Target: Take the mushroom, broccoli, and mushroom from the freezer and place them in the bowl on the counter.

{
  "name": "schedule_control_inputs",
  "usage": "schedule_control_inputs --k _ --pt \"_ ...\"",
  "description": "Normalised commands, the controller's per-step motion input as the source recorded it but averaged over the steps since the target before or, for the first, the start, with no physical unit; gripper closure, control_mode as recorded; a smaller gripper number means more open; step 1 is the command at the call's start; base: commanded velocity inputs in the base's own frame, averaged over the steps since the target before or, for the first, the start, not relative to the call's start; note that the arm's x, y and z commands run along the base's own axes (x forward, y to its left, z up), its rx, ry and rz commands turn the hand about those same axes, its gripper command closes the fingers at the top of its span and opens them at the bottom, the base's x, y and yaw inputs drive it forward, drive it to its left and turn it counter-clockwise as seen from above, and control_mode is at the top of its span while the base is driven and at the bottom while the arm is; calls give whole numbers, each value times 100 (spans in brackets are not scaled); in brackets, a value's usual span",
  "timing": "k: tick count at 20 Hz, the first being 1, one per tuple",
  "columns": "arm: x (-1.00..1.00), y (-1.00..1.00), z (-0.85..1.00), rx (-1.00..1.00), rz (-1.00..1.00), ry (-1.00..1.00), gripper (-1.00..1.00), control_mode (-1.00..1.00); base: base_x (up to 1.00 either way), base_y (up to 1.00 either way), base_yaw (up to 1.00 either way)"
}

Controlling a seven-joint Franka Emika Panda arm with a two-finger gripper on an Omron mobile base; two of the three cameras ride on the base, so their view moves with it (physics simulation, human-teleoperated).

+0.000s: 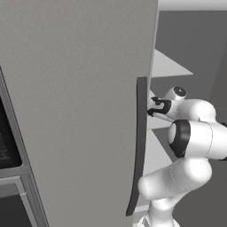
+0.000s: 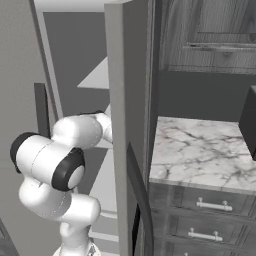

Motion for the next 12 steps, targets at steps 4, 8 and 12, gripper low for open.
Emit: schedule_control_inputs --k 4,8,12 --pt "5 0 -4 0 0 0 100 -100 0 0 0" --pt "-19 0 0 0 0 -2 100 -100 0 0 0" --pt "-48 0 2 0 0 -12 100 -100 0 0 0"
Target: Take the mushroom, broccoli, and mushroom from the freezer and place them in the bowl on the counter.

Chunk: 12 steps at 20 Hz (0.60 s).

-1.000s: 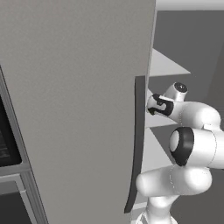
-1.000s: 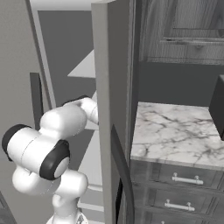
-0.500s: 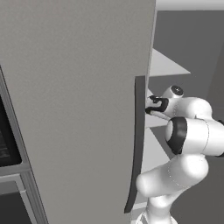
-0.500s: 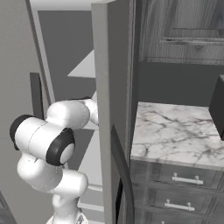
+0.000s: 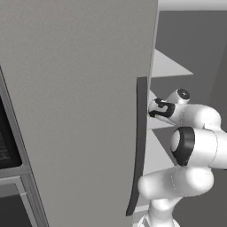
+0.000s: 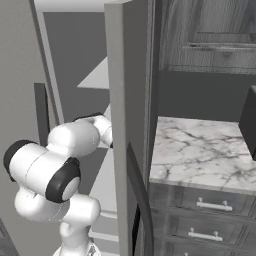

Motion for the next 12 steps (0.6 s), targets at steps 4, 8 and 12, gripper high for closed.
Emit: schedule_control_inputs --k 4,8,12 --pt "-55 0 14 0 0 -15 100 -100 0 0 0" --pt "-32 5 23 0 0 -2 100 -100 0 0 0" --pt "-26 0 51 0 0 10 100 -100 0 0 0"
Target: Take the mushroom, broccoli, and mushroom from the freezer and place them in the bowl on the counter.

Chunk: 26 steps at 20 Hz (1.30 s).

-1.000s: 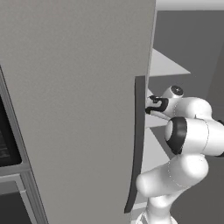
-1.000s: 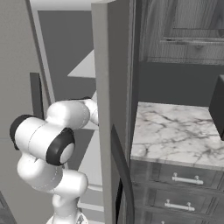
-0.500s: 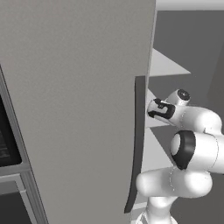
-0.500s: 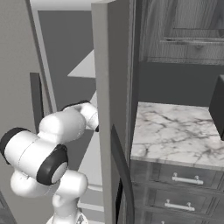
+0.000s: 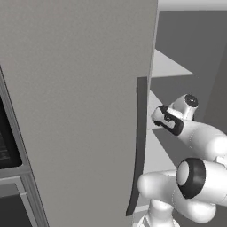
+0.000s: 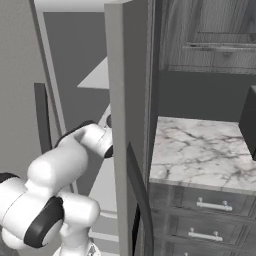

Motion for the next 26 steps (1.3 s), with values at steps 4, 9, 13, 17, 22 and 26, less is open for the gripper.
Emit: schedule_control_inputs --k 4,9,13,17,22,26 --pt "-28 0 59 0 -2 15 100 -100 0 0 0" --pt "-24 9 50 0 -2 12 100 -100 0 0 0" --pt "-34 16 37 0 0 8 100 -100 0 0 0" --pt "-47 17 24 0 0 3 100 -100 0 0 0" --pt "-53 21 12 0 0 1 100 -100 0 0 0" --pt "-50 17 1 0 0 0 100 -100 0 0 0"
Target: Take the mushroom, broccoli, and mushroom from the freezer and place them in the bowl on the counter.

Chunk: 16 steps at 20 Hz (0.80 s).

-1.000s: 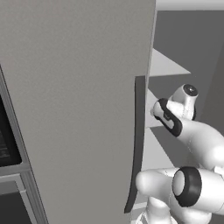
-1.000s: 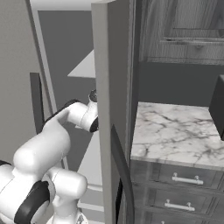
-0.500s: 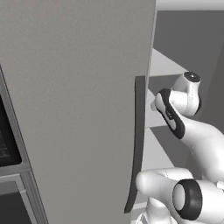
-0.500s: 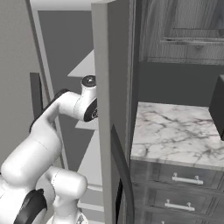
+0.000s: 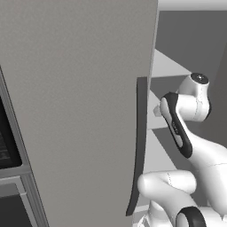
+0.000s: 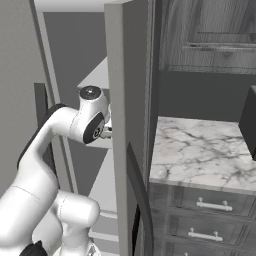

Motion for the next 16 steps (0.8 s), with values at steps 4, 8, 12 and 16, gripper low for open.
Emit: schedule_control_inputs --k 4,8,12,16 --pt "-53 6 21 0 0 -4 100 -100 0 0 0" --pt "-49 42 27 0 0 1 100 -100 0 0 0" --pt "-53 38 41 0 0 1 100 -100 0 0 0" --pt "-52 46 37 -1 0 1 100 -100 0 0 0"
